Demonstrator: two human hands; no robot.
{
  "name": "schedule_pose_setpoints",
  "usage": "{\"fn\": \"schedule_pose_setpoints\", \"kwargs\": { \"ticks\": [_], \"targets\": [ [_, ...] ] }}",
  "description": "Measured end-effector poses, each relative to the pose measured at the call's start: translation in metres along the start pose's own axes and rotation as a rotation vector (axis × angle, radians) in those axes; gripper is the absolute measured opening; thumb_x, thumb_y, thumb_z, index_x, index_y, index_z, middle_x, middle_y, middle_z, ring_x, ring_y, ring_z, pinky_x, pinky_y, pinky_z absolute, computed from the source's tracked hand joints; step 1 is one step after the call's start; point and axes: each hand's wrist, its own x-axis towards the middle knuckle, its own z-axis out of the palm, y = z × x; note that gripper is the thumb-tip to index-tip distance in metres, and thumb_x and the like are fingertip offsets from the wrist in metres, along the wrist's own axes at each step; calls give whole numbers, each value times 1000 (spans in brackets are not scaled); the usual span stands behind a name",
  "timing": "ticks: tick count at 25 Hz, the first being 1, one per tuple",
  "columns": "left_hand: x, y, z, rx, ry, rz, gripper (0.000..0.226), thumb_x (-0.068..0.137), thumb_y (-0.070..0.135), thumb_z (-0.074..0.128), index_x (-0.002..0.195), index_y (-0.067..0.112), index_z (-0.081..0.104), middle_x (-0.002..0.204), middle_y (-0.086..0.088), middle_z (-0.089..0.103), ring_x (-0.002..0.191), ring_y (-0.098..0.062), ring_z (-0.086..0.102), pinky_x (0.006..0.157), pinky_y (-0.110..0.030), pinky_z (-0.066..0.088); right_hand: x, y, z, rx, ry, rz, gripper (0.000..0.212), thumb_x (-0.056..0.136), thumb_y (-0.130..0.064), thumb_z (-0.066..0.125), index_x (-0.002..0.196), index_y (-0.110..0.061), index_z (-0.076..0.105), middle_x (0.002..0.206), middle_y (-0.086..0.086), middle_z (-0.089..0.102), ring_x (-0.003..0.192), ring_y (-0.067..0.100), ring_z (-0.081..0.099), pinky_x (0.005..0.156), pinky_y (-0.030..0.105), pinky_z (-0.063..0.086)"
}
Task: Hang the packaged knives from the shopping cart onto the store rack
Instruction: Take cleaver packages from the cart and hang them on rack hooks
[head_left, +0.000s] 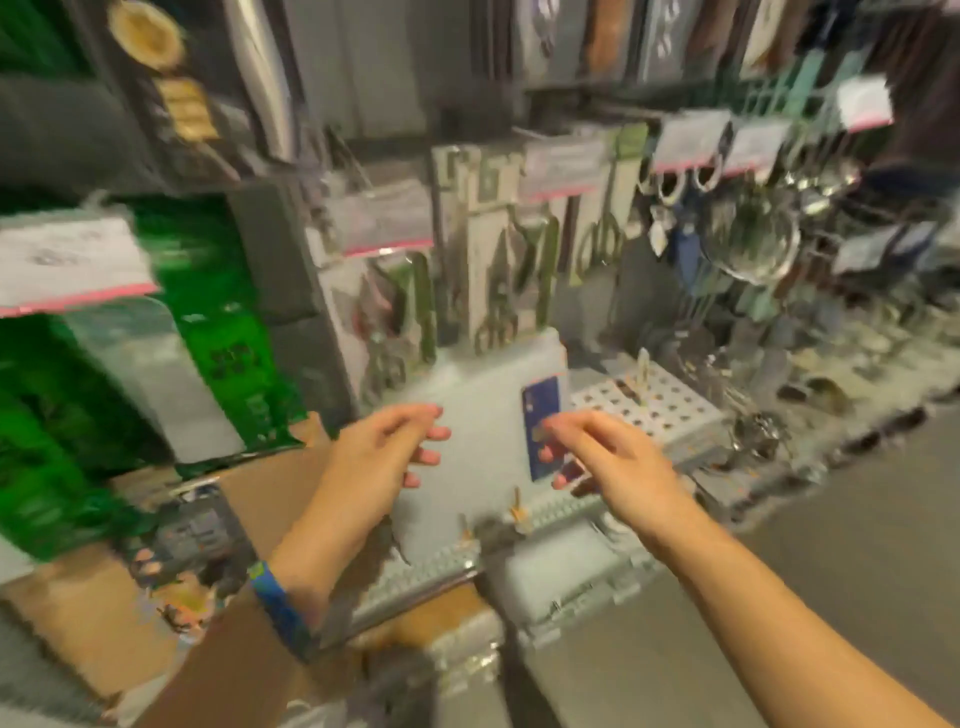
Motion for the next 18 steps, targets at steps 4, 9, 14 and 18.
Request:
{"fn": "schedule_pose_setpoints", "kwargs": {
  "ticks": [4,9,14,18],
  "targets": [
    [-29,-82,74,27,-126,-319,20,103,15,48,95,17,67,85,0,71,50,-2,61,42,-13,40,-76,105,-71,30,171,302,16,104,-20,56,101,-16,72,84,2,75,59,11,64,52,17,45],
    [-85,-133,191,110,-338,-501,18,99,17,56,92,13,71,85,-3,76,60,-11,66,46,-15,46,-184,179,-174,95,445,516,19,106,-18,52,102,-17,70,85,-1,73,60,12,62,54,19,44],
    [-124,-126,324,224,-591,-463,16,98,22,58,101,17,73,92,-2,77,66,-12,69,62,-27,47,-287,226,-249,191,628,616,20,106,-27,53,106,-19,72,85,-5,76,67,12,67,64,28,47],
    [-159,-128,408,335,-806,-453,19,101,21,53,105,16,71,96,-6,77,74,-18,67,62,-25,48,-368,257,-286,262,805,717,20,106,-28,54,105,-20,73,85,-5,78,65,13,69,63,27,48]
  ]
}}
